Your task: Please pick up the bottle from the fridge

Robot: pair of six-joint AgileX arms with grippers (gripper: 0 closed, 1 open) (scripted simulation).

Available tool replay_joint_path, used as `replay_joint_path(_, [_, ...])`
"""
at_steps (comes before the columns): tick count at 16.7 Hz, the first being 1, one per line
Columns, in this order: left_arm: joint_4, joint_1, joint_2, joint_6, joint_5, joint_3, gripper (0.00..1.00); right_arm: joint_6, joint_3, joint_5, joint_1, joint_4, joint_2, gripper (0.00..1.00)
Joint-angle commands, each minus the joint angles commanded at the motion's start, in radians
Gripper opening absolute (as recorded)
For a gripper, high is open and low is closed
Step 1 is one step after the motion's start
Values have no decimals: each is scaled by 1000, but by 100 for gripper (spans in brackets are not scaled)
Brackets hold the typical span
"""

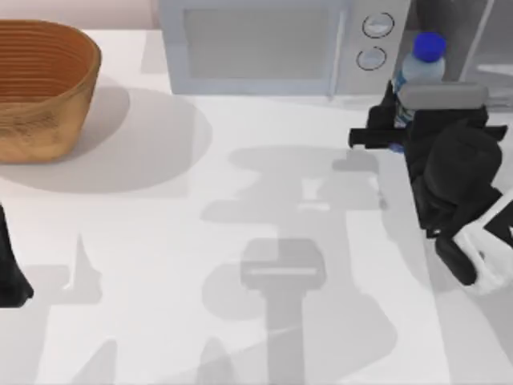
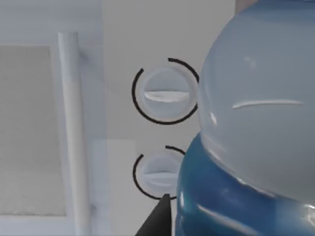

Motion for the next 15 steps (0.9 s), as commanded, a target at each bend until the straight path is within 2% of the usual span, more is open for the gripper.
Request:
replay_joint_path(7, [0, 0, 0, 0, 0, 0, 100, 4, 83, -26, -23, 8, 79, 0])
replay_joint_path(15, [0, 0, 0, 0, 0, 0, 100, 4, 83, -26, -23, 8, 79, 60])
